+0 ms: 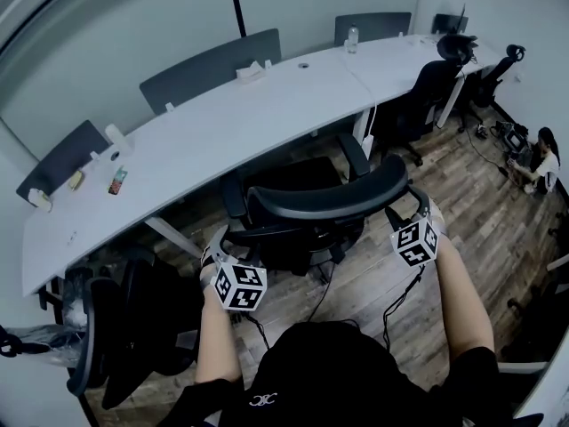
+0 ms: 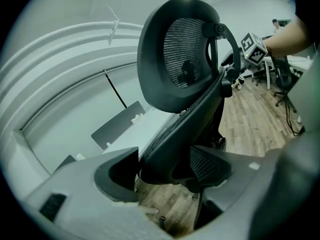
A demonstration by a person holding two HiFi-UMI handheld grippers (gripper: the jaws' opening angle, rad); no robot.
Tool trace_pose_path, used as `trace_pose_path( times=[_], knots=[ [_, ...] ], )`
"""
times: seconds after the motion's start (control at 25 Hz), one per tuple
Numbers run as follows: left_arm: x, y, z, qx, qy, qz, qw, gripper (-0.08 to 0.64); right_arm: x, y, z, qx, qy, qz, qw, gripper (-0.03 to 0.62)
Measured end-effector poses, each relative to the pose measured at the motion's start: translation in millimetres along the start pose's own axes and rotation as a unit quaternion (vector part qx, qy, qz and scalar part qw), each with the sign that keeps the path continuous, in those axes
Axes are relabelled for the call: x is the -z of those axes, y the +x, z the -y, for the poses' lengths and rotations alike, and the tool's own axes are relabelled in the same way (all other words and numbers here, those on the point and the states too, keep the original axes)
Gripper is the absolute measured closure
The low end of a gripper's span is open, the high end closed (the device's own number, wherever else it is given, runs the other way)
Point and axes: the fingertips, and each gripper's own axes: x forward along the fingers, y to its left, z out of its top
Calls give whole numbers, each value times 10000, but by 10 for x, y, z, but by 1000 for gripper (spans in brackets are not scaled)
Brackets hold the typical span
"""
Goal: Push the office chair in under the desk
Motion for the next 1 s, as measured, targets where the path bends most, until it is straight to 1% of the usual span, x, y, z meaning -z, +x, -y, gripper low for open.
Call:
trace_pose_path(
  times=[0.24, 0.32, 0.56, 0.76, 1.0],
  knots=[
    [13, 1, -14, 51, 46, 52, 10000, 244, -54, 157, 81, 282, -494, -92, 9983, 273],
    [14, 0, -12, 71, 41, 36, 10000, 247, -53, 179, 95, 384, -635, -106, 9972, 286],
    [-26, 57, -37, 101, -32, 46, 9999, 250, -86, 317, 188, 523, -745, -39, 9958, 298],
    [-74, 143, -21, 98, -261, 69, 9996, 241, -105, 522, 297, 452, -832, -35, 9955, 301],
    [-116, 376, -170, -116, -380, -122, 9991, 241, -253, 885, 402, 358, -879, 198, 9953, 301]
  ],
)
